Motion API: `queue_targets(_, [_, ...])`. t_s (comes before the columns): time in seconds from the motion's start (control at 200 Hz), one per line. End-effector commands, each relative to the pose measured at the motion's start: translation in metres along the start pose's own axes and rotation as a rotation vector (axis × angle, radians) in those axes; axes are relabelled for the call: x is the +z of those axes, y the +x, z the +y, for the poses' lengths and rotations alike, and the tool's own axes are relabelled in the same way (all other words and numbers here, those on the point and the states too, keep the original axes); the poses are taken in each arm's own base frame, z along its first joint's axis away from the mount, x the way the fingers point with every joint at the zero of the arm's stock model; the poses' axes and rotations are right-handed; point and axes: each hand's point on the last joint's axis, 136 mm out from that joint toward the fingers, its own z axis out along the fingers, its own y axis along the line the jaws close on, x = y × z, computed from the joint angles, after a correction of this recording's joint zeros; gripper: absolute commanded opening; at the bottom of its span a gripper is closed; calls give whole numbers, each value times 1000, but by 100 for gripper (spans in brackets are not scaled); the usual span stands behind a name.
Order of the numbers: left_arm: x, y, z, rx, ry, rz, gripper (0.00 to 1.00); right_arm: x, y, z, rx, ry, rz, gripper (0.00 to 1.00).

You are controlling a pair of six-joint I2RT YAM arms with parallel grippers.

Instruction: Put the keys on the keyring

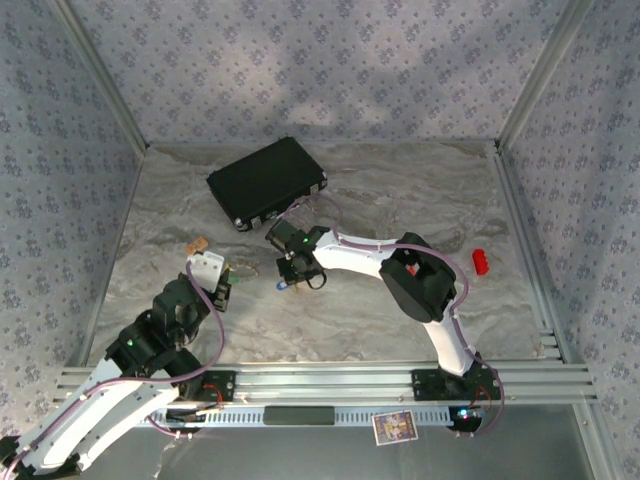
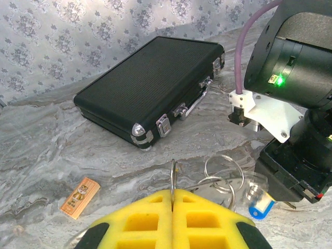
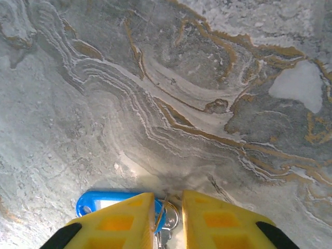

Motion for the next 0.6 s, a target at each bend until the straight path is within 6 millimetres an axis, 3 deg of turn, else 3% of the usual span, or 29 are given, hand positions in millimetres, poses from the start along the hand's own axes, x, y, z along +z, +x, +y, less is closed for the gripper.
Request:
queue_targets(0.0, [-2, -9, 4, -37, -18, -41, 0, 1, 3, -3, 3, 38, 16, 17])
queue_targets(0.22, [-3, -8, 5, -43, -18, -39, 0, -6, 2, 2, -3, 13, 7, 0])
queue_targets(0.35, [-2, -8, 3, -44, -13, -42, 0, -18, 1, 4, -23, -17, -17, 0])
queue_targets(0.475, [2, -9, -14, -26, 74, -59, 0, -32, 8, -3, -70, -31, -31, 0])
queue_targets(0.6, [9, -11, -35, -22, 173, -81, 0, -36, 33, -23, -121, -54, -8, 0])
